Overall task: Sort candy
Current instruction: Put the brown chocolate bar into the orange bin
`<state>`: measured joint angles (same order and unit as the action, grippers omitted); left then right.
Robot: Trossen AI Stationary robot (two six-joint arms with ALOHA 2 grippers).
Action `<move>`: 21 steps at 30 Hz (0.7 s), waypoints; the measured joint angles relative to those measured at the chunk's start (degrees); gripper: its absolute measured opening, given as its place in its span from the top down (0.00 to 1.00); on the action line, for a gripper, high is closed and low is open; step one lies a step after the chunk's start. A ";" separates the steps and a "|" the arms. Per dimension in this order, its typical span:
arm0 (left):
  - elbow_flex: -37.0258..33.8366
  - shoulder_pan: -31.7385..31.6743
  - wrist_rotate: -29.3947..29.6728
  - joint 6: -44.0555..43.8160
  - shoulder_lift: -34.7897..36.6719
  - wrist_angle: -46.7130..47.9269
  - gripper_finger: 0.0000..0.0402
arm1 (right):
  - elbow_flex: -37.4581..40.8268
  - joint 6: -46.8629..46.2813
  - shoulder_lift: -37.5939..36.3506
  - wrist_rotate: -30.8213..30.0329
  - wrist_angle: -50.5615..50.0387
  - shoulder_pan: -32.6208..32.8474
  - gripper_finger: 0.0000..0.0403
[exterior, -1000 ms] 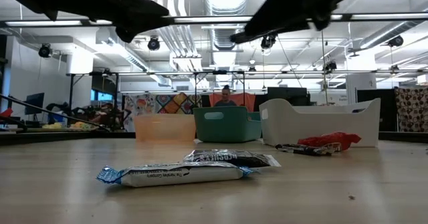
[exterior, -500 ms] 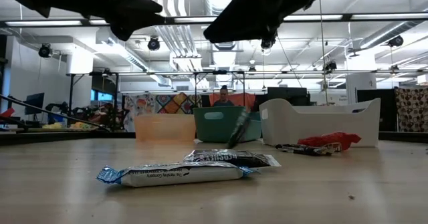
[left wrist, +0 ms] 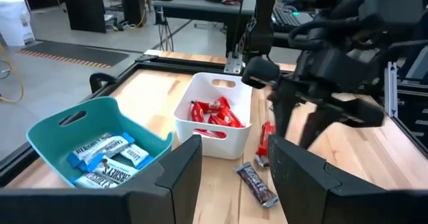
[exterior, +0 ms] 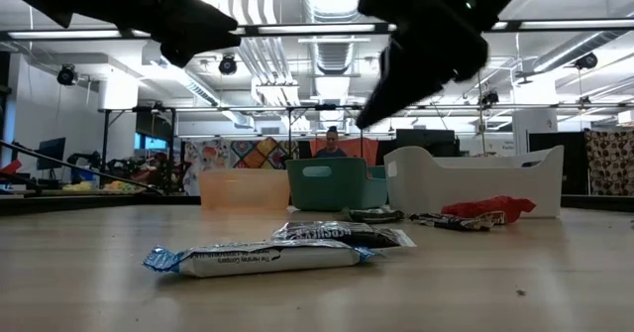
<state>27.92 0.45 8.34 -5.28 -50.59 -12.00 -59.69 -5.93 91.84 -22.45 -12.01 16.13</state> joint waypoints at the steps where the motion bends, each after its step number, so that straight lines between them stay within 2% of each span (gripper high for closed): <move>1: 0.00 0.00 0.00 0.00 0.00 -0.07 0.62 | -0.31 0.39 0.04 0.04 -2.43 -0.21 0.67; 4: 0.02 0.00 0.00 -0.02 0.00 -0.30 0.62 | -0.83 0.63 0.04 0.59 -6.49 -1.25 0.64; 8: 0.11 -0.02 0.02 0.00 0.00 -0.95 0.62 | -1.40 1.46 0.36 4.26 -7.77 -2.82 0.58; 16: 0.11 -0.07 0.02 0.00 0.00 -1.44 0.62 | -9.08 7.68 7.66 8.59 -16.70 -4.93 0.50; 21: 0.11 -0.07 0.04 0.02 -0.02 -1.33 0.62 | -11.92 10.17 10.78 12.01 -18.52 -6.19 0.47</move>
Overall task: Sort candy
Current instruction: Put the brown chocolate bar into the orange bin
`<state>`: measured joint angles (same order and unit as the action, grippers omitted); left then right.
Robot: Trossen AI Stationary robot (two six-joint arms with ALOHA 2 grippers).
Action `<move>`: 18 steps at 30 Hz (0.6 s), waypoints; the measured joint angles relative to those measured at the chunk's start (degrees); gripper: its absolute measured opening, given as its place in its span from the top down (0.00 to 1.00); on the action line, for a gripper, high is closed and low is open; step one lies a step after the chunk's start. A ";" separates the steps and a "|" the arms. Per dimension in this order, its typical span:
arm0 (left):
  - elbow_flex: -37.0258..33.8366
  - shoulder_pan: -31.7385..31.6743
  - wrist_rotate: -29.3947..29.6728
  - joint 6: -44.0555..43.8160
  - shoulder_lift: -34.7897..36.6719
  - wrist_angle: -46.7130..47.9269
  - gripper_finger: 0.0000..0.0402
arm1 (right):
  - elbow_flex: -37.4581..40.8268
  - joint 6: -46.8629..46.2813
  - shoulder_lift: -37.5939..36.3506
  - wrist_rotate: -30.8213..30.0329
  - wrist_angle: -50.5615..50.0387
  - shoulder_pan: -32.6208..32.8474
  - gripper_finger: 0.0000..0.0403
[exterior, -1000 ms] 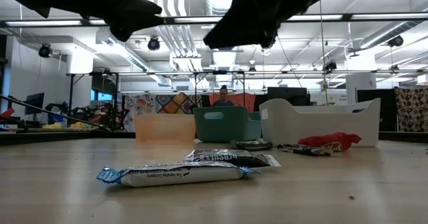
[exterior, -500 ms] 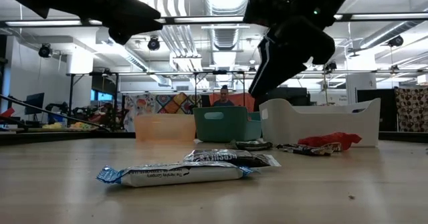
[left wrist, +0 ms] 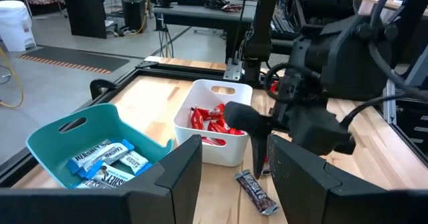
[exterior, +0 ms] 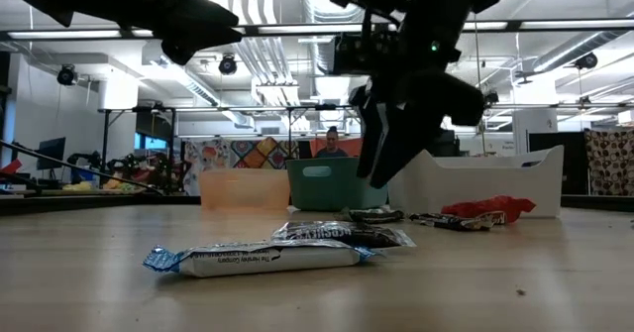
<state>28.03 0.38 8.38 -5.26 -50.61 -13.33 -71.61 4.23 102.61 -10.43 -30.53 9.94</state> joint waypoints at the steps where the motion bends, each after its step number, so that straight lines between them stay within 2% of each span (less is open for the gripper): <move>1: 0.00 0.02 0.00 0.06 0.00 0.00 0.62 | -0.37 0.56 0.47 0.11 -0.47 -0.22 0.47; 7: -0.01 0.00 0.00 0.21 0.00 0.29 0.62 | -2.31 4.22 3.91 0.52 -1.06 -1.49 0.48; 12: -0.02 0.00 0.00 0.22 0.00 0.26 0.62 | -3.39 4.91 5.98 4.10 -2.83 -2.80 0.48; 18: -0.02 0.00 0.00 0.24 0.00 0.18 0.62 | -3.62 5.91 7.43 5.10 -3.33 -3.50 0.48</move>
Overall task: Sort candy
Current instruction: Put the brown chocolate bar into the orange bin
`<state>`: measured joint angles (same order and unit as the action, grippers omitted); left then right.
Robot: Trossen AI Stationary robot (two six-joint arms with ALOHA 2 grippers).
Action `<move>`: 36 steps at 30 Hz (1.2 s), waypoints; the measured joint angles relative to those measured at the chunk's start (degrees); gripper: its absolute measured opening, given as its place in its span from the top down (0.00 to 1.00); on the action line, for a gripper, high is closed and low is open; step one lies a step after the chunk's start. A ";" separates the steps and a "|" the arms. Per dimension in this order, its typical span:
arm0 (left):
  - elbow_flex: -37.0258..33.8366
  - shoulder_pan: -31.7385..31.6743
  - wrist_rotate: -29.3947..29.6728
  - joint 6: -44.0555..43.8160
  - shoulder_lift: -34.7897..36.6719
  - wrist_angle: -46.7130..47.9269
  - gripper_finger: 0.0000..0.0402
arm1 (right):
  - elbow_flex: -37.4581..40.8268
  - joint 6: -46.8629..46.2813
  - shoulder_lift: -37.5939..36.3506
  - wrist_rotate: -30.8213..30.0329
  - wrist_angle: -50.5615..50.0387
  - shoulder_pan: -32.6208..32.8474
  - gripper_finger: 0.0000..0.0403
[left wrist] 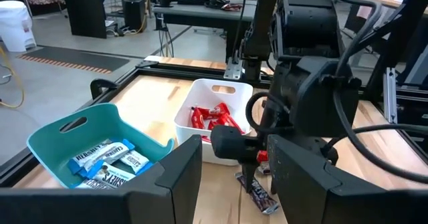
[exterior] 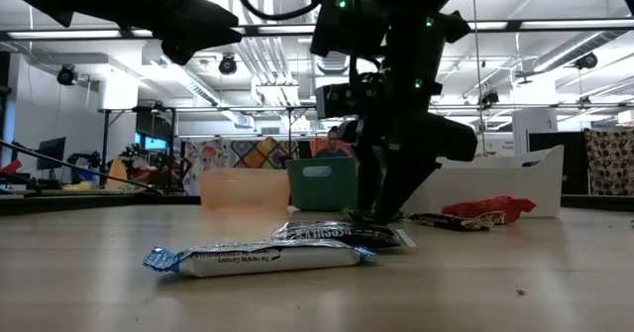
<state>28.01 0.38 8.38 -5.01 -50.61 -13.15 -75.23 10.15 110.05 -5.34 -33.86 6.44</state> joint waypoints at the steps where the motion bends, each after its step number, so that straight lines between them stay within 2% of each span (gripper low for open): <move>1: 0.00 0.00 0.00 0.02 0.00 0.00 0.62 | -0.17 0.19 0.30 0.21 -0.05 0.00 0.49; 5: -0.02 0.00 0.00 0.02 -0.02 0.04 0.62 | -0.48 1.45 0.83 1.70 -0.07 -0.22 0.55; 15: -0.02 0.00 0.01 0.04 -0.02 0.02 0.62 | -0.62 1.89 0.95 5.35 0.15 -1.25 0.83; 19: -0.02 0.00 0.00 0.04 -0.02 0.02 0.62 | -0.65 1.97 0.97 5.28 0.67 -1.29 0.91; 28: -0.02 0.00 0.00 0.06 0.25 0.01 0.62 | -2.83 2.67 1.16 7.06 -0.13 -1.30 0.93; 36: -0.07 0.02 0.00 0.40 5.15 1.42 0.62 | -4.12 1.84 0.97 11.95 2.73 -2.13 0.94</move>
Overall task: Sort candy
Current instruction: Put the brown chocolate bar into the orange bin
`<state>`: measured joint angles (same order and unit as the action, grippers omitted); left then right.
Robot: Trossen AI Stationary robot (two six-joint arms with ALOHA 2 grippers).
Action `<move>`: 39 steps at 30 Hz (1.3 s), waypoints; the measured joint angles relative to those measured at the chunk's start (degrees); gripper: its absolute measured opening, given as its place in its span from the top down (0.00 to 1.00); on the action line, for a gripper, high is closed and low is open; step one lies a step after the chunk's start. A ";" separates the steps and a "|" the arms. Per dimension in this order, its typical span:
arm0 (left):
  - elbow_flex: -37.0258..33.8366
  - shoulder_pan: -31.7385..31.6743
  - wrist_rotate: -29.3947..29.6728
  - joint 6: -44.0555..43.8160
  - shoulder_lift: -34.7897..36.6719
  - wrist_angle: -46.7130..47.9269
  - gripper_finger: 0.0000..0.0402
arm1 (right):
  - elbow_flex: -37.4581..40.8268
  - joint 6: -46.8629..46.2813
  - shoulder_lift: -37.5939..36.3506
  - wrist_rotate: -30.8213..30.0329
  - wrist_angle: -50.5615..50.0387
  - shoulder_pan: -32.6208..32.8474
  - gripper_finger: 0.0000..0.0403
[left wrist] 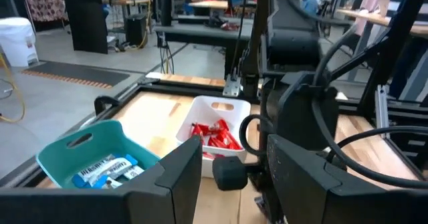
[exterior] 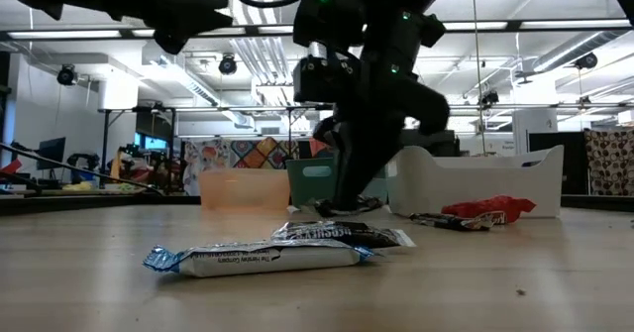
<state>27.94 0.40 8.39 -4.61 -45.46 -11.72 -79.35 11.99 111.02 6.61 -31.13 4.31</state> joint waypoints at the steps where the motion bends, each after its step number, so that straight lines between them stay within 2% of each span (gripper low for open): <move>1: 0.00 0.00 0.01 0.10 0.92 0.51 0.62 | 0.00 0.03 -0.01 0.03 0.84 -0.08 0.94; 6: 0.00 0.00 0.00 0.12 5.57 3.78 0.62 | 0.00 0.60 -0.09 0.75 4.97 -0.36 0.97; 18: -0.02 0.00 0.00 0.10 12.78 9.37 0.62 | 0.00 -0.02 -0.17 1.42 16.97 -3.33 0.98; 25: -0.02 0.00 0.00 1.26 14.62 10.04 0.62 | 0.00 -3.27 -0.20 0.45 32.13 -9.22 0.98; 28: -0.02 0.00 0.01 1.77 14.96 10.20 0.62 | 0.00 -5.86 -0.22 -3.68 38.93 -12.01 0.98; 31: -0.02 0.00 0.02 2.41 15.13 10.16 0.62 | -0.04 -8.95 -0.05 -11.03 45.33 -14.84 0.98; 39: -0.02 0.00 0.04 2.61 15.38 10.12 0.62 | -0.04 -18.09 0.10 -19.93 50.68 -20.86 0.98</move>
<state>27.92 0.40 8.43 -2.00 -30.08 -1.61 -79.40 -6.10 111.12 -13.32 19.56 -16.55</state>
